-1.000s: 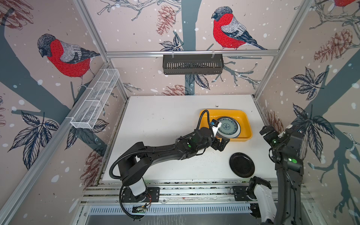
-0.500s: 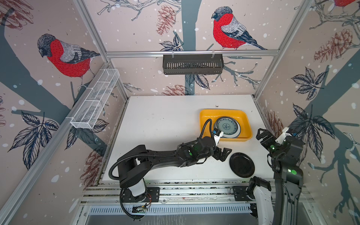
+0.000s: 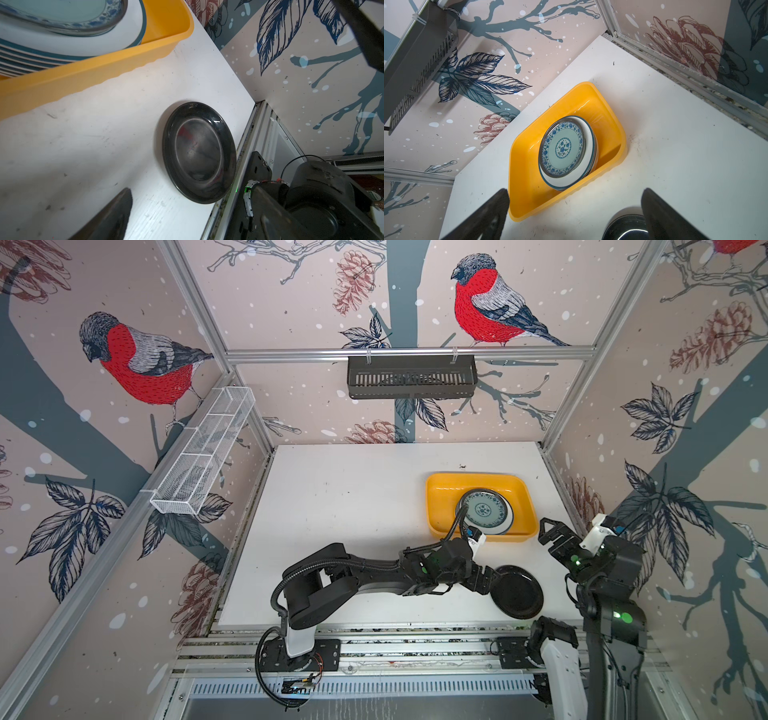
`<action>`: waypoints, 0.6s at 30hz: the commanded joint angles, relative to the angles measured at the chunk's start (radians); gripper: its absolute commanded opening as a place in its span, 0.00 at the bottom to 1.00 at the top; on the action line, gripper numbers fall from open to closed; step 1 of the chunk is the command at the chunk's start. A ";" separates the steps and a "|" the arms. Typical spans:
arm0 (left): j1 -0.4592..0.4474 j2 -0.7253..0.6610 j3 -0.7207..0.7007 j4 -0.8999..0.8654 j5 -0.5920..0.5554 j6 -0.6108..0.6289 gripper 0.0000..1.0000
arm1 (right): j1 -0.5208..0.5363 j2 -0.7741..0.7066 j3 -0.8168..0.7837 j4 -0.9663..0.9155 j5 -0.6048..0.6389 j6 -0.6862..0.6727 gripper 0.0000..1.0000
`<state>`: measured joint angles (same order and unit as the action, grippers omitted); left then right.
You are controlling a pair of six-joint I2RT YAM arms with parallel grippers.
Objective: Place the plates into the plastic bin on the countertop
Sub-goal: Pick up the plate from the bottom-right of the table.
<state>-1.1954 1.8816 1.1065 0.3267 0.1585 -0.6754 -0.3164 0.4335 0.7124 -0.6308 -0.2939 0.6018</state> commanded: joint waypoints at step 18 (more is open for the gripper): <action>0.015 0.239 0.260 -0.229 0.083 -0.052 0.79 | 0.007 -0.011 0.060 -0.036 0.078 0.025 1.00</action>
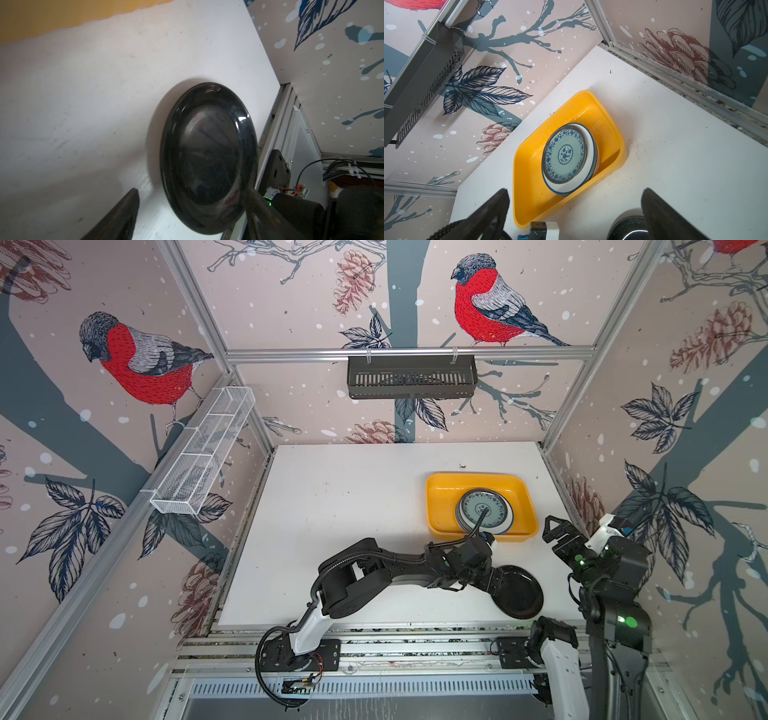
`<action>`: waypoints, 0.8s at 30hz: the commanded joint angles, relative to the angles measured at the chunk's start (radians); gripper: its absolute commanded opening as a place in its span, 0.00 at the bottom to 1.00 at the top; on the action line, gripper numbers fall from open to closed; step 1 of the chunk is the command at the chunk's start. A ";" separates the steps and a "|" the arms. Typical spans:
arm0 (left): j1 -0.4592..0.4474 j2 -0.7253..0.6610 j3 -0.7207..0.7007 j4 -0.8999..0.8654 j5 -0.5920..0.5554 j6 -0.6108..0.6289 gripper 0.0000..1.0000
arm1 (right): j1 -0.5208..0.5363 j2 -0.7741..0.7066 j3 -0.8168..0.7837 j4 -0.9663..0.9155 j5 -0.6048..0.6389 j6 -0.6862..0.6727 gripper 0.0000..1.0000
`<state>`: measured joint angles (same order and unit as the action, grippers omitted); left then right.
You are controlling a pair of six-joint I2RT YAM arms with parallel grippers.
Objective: Place the plates into the plastic bin on the countertop
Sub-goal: Pick up the plate from the bottom-right of the table.
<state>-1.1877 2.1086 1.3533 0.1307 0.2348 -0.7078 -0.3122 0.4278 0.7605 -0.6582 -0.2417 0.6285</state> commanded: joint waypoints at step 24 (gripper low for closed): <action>0.019 0.126 0.138 -0.113 0.086 -0.003 0.62 | 0.016 -0.001 0.079 -0.050 0.106 -0.034 1.00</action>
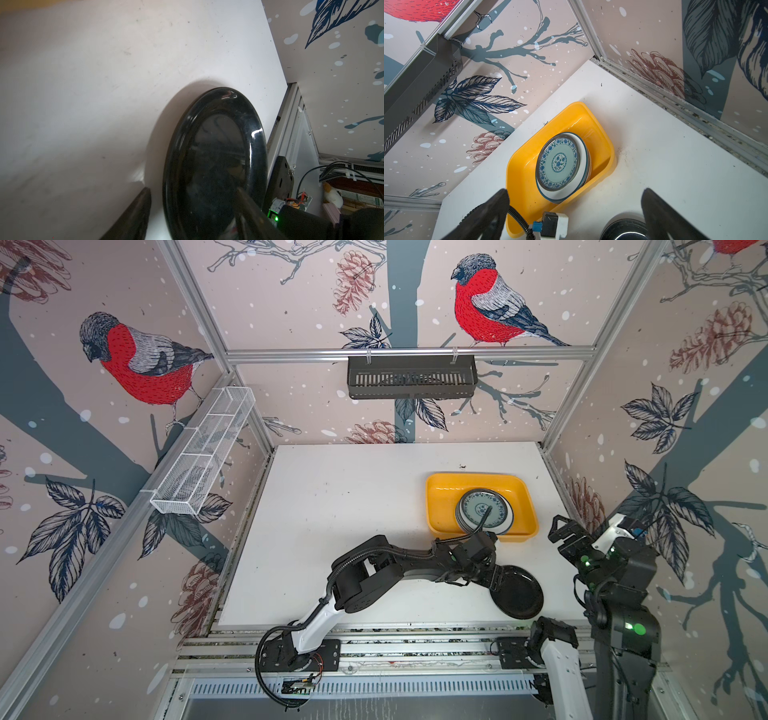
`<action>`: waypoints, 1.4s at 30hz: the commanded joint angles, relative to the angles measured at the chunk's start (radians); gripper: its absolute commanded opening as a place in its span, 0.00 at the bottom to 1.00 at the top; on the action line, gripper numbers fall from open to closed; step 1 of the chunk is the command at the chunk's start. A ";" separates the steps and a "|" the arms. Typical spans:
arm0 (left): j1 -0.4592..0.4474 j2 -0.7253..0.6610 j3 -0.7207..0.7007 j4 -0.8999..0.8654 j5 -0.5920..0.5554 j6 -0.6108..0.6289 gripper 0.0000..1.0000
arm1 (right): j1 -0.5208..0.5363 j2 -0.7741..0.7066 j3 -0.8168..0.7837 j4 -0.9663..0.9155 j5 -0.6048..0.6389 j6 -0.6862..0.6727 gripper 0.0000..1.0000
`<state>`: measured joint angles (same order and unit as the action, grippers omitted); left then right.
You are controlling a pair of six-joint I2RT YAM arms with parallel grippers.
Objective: Place the plates into the plastic bin on the countertop
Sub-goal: Pick up the plate from the bottom-right of the table.
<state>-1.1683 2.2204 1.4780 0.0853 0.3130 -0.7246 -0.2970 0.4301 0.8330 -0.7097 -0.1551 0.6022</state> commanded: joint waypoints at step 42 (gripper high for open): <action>0.020 0.007 -0.012 -0.059 -0.008 -0.003 0.00 | 0.003 -0.010 0.009 0.003 0.060 -0.012 1.00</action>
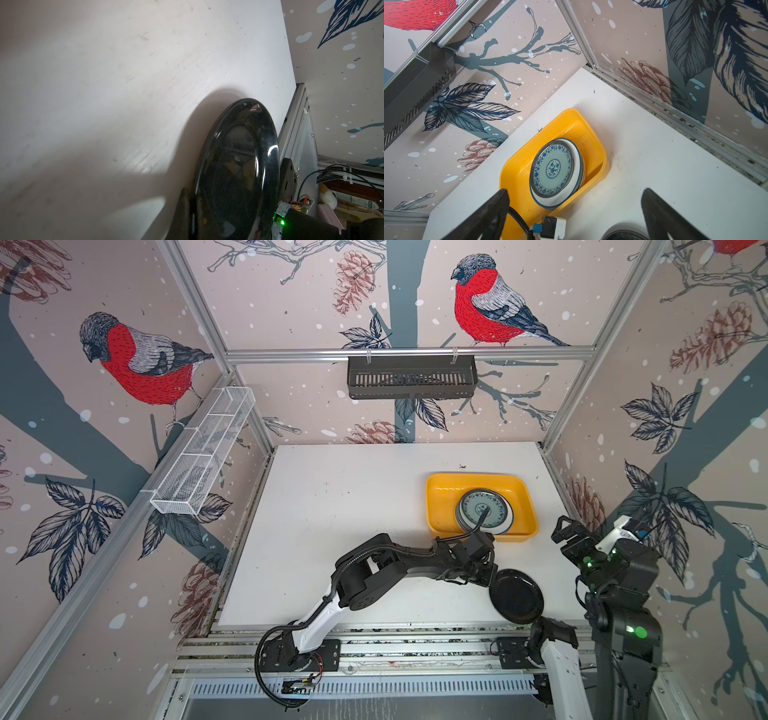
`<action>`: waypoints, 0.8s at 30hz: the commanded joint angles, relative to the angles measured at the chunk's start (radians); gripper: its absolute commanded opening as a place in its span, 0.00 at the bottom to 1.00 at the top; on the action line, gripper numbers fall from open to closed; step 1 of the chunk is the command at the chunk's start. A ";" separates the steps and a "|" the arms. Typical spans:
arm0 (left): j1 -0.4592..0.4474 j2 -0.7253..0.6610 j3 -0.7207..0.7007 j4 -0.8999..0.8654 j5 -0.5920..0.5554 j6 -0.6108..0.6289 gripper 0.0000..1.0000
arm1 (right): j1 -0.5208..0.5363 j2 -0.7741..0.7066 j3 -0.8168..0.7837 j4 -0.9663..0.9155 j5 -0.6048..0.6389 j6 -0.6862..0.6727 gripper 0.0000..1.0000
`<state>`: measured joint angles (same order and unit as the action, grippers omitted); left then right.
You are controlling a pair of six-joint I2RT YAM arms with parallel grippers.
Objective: Place the plates into the plastic bin on the countertop
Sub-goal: Pick up the plate from the bottom-right of the table.
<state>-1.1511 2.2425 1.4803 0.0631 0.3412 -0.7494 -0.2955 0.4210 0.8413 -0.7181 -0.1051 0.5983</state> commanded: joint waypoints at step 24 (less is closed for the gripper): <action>0.063 -0.186 -0.100 0.008 -0.147 0.033 0.00 | 0.002 0.049 0.009 0.059 0.043 0.006 1.00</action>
<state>-1.0950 2.0777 1.3777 0.0616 0.2264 -0.7322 -0.2955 0.4633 0.8398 -0.6987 -0.0784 0.5995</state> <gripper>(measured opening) 0.081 0.996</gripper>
